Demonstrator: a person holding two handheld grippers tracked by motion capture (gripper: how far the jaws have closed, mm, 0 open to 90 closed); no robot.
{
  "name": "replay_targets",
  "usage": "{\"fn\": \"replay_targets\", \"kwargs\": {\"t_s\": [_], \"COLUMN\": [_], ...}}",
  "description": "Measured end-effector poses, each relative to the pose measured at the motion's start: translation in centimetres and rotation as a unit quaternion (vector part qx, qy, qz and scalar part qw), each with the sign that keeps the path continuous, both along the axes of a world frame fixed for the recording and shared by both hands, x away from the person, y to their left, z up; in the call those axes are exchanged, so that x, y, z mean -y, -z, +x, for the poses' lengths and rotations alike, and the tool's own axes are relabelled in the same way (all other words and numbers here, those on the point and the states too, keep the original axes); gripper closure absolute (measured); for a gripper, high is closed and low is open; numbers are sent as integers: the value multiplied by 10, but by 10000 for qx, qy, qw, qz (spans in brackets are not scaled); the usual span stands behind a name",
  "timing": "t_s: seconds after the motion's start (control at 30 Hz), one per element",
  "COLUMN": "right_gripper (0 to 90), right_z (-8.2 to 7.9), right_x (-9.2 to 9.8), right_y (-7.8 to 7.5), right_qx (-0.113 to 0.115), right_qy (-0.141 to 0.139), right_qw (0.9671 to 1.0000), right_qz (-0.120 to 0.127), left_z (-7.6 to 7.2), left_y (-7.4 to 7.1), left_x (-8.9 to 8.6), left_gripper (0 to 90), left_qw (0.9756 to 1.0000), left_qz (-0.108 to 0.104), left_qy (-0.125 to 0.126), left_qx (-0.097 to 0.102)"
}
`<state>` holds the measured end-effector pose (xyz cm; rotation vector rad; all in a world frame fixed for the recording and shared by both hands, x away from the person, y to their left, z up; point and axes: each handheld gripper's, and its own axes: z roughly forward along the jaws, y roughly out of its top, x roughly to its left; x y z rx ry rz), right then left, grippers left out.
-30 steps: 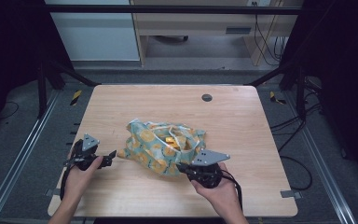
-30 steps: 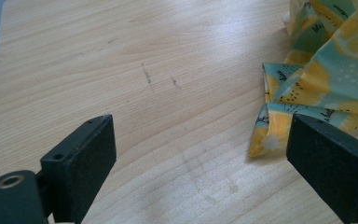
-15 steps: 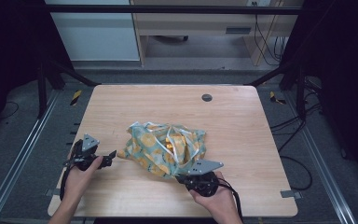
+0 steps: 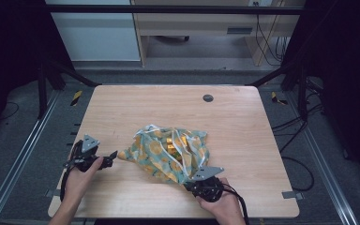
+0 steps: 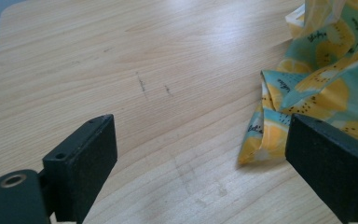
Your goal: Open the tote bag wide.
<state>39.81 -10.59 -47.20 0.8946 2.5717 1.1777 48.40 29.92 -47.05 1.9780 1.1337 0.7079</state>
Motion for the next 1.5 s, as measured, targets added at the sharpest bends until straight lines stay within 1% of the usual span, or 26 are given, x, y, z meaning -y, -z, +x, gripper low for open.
{"fn": "replay_targets", "kwargs": {"t_s": [0.1, 0.17, 0.23, 0.27, 0.3, 0.33, 0.37, 0.4, 0.43, 0.5, 0.57, 0.63, 0.7, 0.77, 0.87, 0.9, 1.03, 1.13, 1.2, 1.23, 1.27, 1.33, 1.4, 1.43, 1.47, 1.5], "right_gripper": [890, 889, 888, 887, 885, 883, 882, 882, 881, 882, 882, 883, 885, 885, 884, 884, 881, 876, 876, 876, 875, 875, 875, 875, 875, 875], "right_z": [1, 0, 0, -1, -3, -3, -3, -3, -3, -2, -2, -1, -2, -3, -3, -3, -4, -4, -4, -4, -4, -4, -4, -4, -3, -3], "right_x": [4, 4, 3, 2, 0, -1, -2, -2, -3, -3, -4, -4, -6, -8, -8, -8, -9, -9, -8, -7, -7, -5, -5, -5, -5, -5], "right_y": [5, 10, 12, 13, 13, 13, 13, 13, 13, 13, 13, 13, 12, 12, 12, 12, 11, 11, 10, 10, 9, 9, 9, 9, 9, 9], "right_qx": [-52, -166, -167, -189, -185, -188, -183, -183, -164, -144, -142, -136, -124, -94, -71, -75, -42, -27, -9, 8, 7, 13, 5, 3, 2, 24], "right_qy": [75, 117, 125, 110, 84, 58, 56, 56, 43, 34, 25, 14, 1, -31, -51, -53, -64, -68, -60, -64, -54, -56, -53, -56, -53, -69], "right_qw": [9999, 9997, 9996, 9996, 9995, 9995, 9995, 9995, 9995, 9997, 9996, 9997, 9997, 9996, 9996, 9995, 9993, 9993, 9993, 9993, 9994, 9994, 9994, 9994, 9993, 9993], "right_qz": [-81, -151, -176, -196, -232, -249, -263, -263, -257, -216, -245, -222, -207, -262, -263, -289, -371, -380, -381, -375, -346, -347, -348, -353, -357, -362], "left_z": [-2, -4, -7, -9, -11, -14, -14, -15, -17, -18, -19, -19, -18, -16, -11, -8, 2, 13, 21, 26, 29, 35, 41, 42, 44, 45], "left_y": [-4, -7, -12, -15, -18, -25, -25, -29, -35, -44, -53, -58, -63, -68, -76, -79, -84, -82, -81, -80, -80, -78, -77, -76, -75, -75], "left_x": [2, 4, 5, 7, 8, 12, 12, 15, 18, 25, 32, 42, 53, 63, 74, 79, 94, 104, 108, 110, 111, 113, 116, 117, 118, 119], "left_gripper": [109, 125, 129, 131, 133, 136, 142, 142, 142, 142, 142, 142, 142, 144, 143, 143, 138, 116, 112, 112, 111, 95, 88, 84, 77, 75], "left_qw": [9999, 9998, 9996, 9994, 9991, 9985, 9985, 9981, 9975, 9963, 9950, 9936, 9922, 9910, 9895, 9886, 9870, 9839, 9848, 9851, 9848, 9840, 9833, 9825, 9813, 9807], "left_qz": [-77, -106, -173, -178, -233, -288, -288, -274, -260, -332, -416, -486, -421, -404, -363, -343, -173, -279, -247, -224, -241, -231, -137, -133, -100, -54], "left_qy": [90, 181, 221, 287, 353, 443, 443, 518, 618, 756, 874, 991, 1150, 1254, 1387, 1459, 1599, 1763, 1710, 1690, 1692, 1711, 1740, 1770, 1822, 1851], "left_qx": [18, 20, 82, 104, 90, 153, 153, 194, 200, 234, 263, 258, 218, 218, 198, 153, 58, -122, -170, -231, -306, -446, -520, -562, -606, -626]}}
